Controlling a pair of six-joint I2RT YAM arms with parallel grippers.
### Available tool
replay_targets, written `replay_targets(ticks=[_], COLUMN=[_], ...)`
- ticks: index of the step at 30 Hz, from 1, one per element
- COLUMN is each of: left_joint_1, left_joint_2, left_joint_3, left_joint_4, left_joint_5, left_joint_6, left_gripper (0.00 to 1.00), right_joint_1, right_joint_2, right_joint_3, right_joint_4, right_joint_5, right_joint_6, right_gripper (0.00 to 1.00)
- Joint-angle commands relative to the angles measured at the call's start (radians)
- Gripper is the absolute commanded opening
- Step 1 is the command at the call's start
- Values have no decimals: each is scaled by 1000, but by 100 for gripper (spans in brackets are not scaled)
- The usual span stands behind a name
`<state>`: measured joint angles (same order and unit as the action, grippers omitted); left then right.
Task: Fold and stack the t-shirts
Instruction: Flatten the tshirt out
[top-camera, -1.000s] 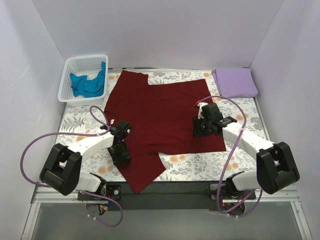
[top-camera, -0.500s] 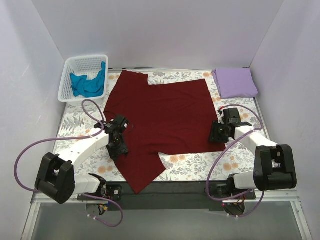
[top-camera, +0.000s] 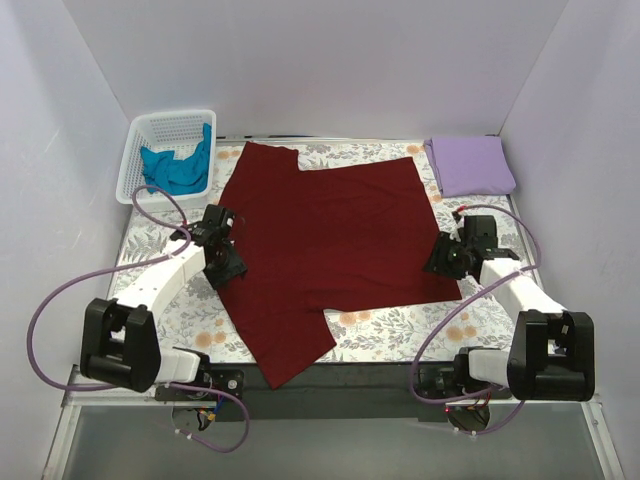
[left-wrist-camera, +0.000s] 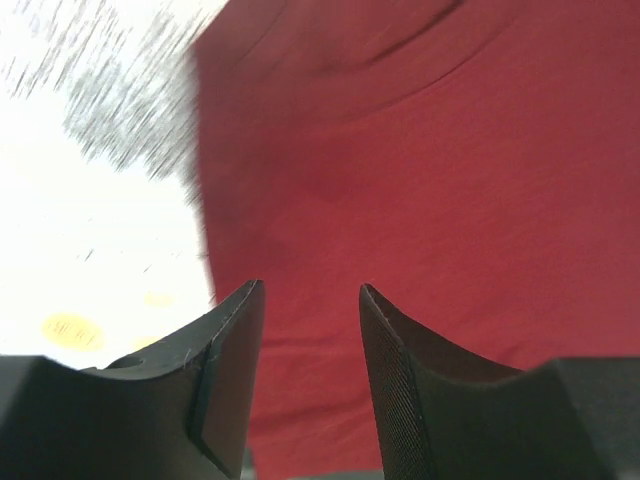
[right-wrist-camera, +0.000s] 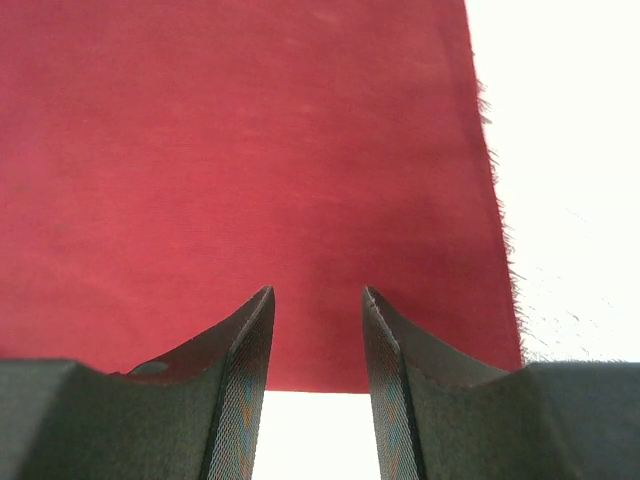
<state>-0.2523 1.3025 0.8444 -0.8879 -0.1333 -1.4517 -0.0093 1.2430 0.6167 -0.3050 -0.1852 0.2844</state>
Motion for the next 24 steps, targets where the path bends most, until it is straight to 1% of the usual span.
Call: replay_targets(ticks=[1, 4, 5, 9, 11, 15, 20, 24], left_joint_1=[2, 2, 2, 2, -1, 1, 1, 1], left_joint_2=[79, 162, 219, 352, 409, 474, 567, 649], left_joint_3=[96, 159, 179, 255, 295, 338, 387, 436], left_joint_4=[134, 211, 224, 296, 316, 362, 368, 369], left_joint_5=[-5, -38, -51, -91, -110, -155, -232, -262], left_joint_6=[43, 71, 79, 114, 138, 181, 220, 238], left_gripper=[42, 42, 42, 42, 43, 45, 45, 46], right_joint_1=[92, 166, 183, 250, 259, 276, 281, 281], right_joint_2=[1, 79, 104, 238, 278, 375, 450, 512], right_joint_3=[93, 165, 181, 270, 308, 360, 394, 411], right_joint_4=[78, 105, 110, 115, 115, 118, 118, 122], right_joint_5=[-54, -46, -31, 41, 79, 108, 142, 167], right_joint_6=[-45, -77, -86, -122, -139, -165, -182, -197], right_gripper=[47, 49, 49, 52, 52, 54, 54, 54])
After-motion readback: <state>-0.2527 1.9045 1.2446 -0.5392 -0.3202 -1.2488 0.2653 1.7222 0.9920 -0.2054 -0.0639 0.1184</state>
